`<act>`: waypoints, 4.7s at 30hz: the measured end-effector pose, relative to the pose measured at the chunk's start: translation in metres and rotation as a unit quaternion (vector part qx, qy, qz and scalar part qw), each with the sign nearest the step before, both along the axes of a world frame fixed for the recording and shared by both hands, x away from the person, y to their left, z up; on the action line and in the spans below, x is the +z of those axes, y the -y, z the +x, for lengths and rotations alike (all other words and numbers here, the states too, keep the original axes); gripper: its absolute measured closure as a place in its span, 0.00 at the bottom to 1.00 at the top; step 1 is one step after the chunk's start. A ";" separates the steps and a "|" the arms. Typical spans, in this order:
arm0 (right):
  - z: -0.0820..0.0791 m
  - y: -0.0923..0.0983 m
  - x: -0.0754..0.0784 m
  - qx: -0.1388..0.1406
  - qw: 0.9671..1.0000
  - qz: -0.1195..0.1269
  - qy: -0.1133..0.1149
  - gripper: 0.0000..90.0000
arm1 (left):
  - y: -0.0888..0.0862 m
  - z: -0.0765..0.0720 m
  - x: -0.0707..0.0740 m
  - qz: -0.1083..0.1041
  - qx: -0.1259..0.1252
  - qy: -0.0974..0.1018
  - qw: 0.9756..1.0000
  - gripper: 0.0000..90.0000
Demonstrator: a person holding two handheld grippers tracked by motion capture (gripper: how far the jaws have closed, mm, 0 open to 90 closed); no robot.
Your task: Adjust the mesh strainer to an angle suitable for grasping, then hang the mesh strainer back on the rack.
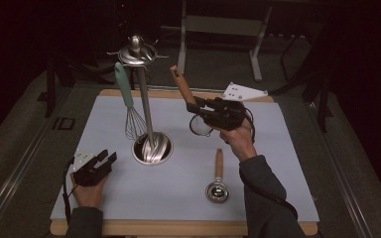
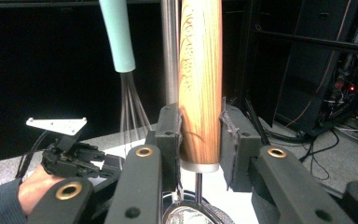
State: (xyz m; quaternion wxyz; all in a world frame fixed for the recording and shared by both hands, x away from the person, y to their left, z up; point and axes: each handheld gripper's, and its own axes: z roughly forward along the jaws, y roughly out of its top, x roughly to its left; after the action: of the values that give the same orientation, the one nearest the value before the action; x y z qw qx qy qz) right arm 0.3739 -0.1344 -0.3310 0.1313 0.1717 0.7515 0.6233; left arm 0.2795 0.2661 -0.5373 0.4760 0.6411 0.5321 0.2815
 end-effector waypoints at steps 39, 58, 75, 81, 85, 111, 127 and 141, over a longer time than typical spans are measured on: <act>-0.012 -0.016 0.015 0.040 0.999 -0.002 0.017 0.79 | 0.001 0.000 0.000 0.002 -0.002 -0.001 1.000 0.67; -0.019 -0.020 0.020 0.065 0.998 0.013 0.024 0.79 | 0.000 0.000 0.000 -0.001 -0.001 0.000 1.000 0.67; -0.022 -0.027 0.024 0.076 0.997 0.020 0.027 0.79 | 0.000 0.000 0.000 -0.002 0.001 0.001 1.000 0.67; -0.022 -0.032 0.026 0.078 0.996 0.018 0.028 0.79 | 0.000 0.000 0.000 -0.003 0.001 0.001 1.000 0.67; -0.020 -0.036 0.026 0.079 0.996 0.016 0.027 0.79 | 0.000 0.000 0.000 -0.002 0.000 0.000 1.000 0.67; -0.014 -0.050 0.023 0.061 0.998 -0.003 0.022 0.79 | -0.001 -0.001 0.000 -0.004 0.001 0.004 1.000 0.67; -0.014 -0.069 0.018 0.030 0.998 -0.037 0.027 0.78 | -0.003 -0.001 0.000 -0.013 0.004 0.006 1.000 0.67; -0.011 -0.074 0.009 0.025 0.998 -0.047 0.018 0.72 | -0.003 -0.002 0.000 -0.014 0.004 0.007 1.000 0.67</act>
State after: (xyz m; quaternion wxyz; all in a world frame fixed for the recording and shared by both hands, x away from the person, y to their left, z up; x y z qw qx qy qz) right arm 0.3632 -0.0607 -0.3222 0.1369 0.1354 0.7815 0.5935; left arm 0.2779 0.2692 -0.5370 0.4871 0.6303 0.5356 0.2804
